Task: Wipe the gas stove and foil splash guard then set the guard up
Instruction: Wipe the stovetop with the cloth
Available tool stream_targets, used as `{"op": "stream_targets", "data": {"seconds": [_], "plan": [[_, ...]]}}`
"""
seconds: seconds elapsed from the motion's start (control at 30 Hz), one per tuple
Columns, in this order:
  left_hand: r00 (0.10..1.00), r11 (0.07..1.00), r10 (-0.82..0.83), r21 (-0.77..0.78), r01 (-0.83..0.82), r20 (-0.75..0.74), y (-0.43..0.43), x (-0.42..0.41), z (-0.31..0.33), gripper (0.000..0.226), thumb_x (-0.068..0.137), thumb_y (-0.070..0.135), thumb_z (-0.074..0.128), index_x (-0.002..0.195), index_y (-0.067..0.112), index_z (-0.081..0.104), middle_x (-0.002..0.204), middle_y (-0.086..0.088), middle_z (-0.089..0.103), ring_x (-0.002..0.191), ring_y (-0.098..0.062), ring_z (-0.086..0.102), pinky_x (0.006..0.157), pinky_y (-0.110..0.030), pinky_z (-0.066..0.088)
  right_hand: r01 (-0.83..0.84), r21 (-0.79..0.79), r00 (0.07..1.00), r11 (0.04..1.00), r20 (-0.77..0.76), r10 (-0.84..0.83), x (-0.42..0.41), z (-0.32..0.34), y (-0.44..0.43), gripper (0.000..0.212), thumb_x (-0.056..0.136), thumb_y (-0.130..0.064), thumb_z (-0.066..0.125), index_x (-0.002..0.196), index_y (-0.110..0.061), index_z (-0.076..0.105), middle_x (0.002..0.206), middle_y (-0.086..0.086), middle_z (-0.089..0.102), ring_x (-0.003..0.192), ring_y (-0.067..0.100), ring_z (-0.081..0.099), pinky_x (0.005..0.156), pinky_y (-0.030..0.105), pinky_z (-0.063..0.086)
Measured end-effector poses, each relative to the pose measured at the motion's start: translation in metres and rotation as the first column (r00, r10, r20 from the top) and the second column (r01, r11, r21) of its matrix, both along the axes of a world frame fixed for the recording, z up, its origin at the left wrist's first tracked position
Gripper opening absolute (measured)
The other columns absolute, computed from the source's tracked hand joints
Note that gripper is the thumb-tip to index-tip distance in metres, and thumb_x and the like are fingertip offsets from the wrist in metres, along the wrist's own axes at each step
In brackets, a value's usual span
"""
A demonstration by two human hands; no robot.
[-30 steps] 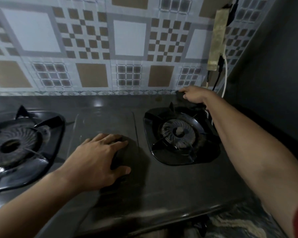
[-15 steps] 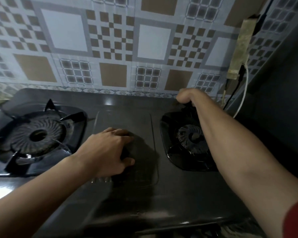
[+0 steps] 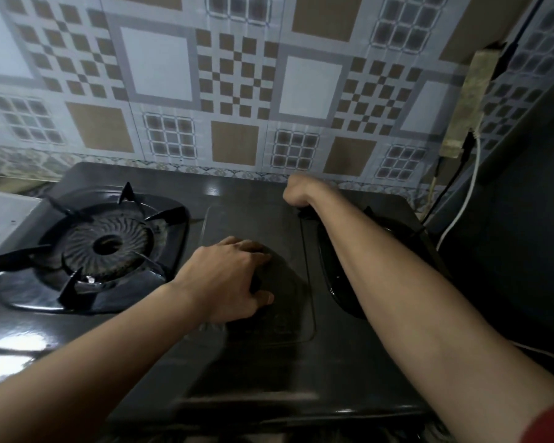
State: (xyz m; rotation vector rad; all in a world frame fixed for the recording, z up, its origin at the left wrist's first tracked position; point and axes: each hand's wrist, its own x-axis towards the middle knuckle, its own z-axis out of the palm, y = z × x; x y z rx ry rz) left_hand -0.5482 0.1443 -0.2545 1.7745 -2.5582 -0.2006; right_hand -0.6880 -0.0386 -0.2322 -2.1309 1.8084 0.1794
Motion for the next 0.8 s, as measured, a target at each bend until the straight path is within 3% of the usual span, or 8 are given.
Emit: {"op": "stream_targets", "data": {"seconds": [0.2,0.37,0.47,0.53,0.6,0.7,0.8], "plan": [[0.998,0.998,-0.051,-0.026,0.05,-0.045,0.003,0.006,0.0,0.059,0.086,0.063,0.045,0.14,0.039,0.046,0.146,0.02,0.046,0.133,-0.018,0.044,0.089,-0.04,0.051,-0.002,-0.083,0.981,0.997,0.192,0.018,0.037,-0.014,0.021,0.053,0.097,-0.005,0.044,0.149,-0.017,0.038,0.151,0.01,0.04,0.13,0.029,0.047,0.099,0.038,0.043],[0.983,0.999,-0.043,-0.041,0.036,-0.177,0.006,0.034,-0.004,0.044,0.081,0.046,0.045,0.123,0.039,0.057,0.123,0.017,0.063,0.113,-0.015,0.059,0.083,-0.04,0.056,-0.058,-0.107,0.973,0.993,0.216,0.08,0.058,-0.016,0.035,0.06,0.096,-0.002,0.043,0.151,-0.024,0.034,0.153,0.01,0.038,0.128,0.029,0.048,0.096,0.037,0.044],[0.984,0.983,-0.025,-0.181,-0.007,-0.174,0.015,0.063,-0.001,0.034,0.085,0.038,0.046,0.112,0.031,0.065,0.115,0.011,0.068,0.108,-0.019,0.062,0.081,-0.038,0.057,-0.048,-0.112,0.974,0.993,0.216,0.071,0.06,-0.013,0.041,0.06,0.095,-0.001,0.043,0.149,-0.026,0.038,0.146,0.011,0.045,0.114,0.029,0.055,0.083,0.036,0.047],[0.983,0.957,0.001,-0.286,-0.054,-0.184,0.019,0.085,0.003,0.033,0.088,0.035,0.051,0.114,0.025,0.07,0.118,0.005,0.07,0.111,-0.022,0.062,0.088,-0.034,0.054,-0.041,-0.118,0.977,0.992,0.204,0.065,0.059,-0.007,0.047,0.061,0.092,0.003,0.042,0.147,-0.024,0.042,0.144,0.013,0.046,0.112,0.031,0.056,0.083,0.038,0.05],[0.986,0.941,0.032,-0.329,-0.085,-0.163,0.018,0.109,0.005,0.039,0.09,0.041,0.055,0.121,0.022,0.069,0.125,-0.002,0.068,0.12,-0.024,0.058,0.098,-0.033,0.046,-0.032,-0.11,0.979,0.993,0.198,0.054,0.056,0.003,0.057,0.061,0.09,0.006,0.041,0.144,-0.023,0.047,0.145,0.014,0.047,0.111,0.031,0.055,0.08,0.035,0.049],[0.986,0.958,0.144,-0.239,-0.16,-0.086,0.014,0.138,-0.001,0.066,0.088,0.063,0.043,0.14,0.024,0.054,0.148,-0.006,0.051,0.141,-0.027,0.038,0.115,-0.043,0.032,-0.041,-0.078,0.982,0.996,0.18,0.054,0.049,0.023,0.084,0.057,0.091,0.007,0.04,0.139,-0.019,0.055,0.14,0.01,0.052,0.098,0.024,0.055,0.07,0.028,0.044],[0.976,0.962,0.217,-0.163,-0.217,-0.017,0.014,0.156,-0.008,0.079,0.087,0.076,0.025,0.151,0.031,0.036,0.162,-0.008,0.026,0.151,-0.03,0.014,0.119,-0.057,0.014,0.017,-0.053,0.982,0.998,0.187,-0.007,0.039,0.034,0.124,0.055,0.091,0.006,0.041,0.138,-0.019,0.057,0.144,0.008,0.05,0.115,0.027,0.055,0.08,0.03,0.045]]}}
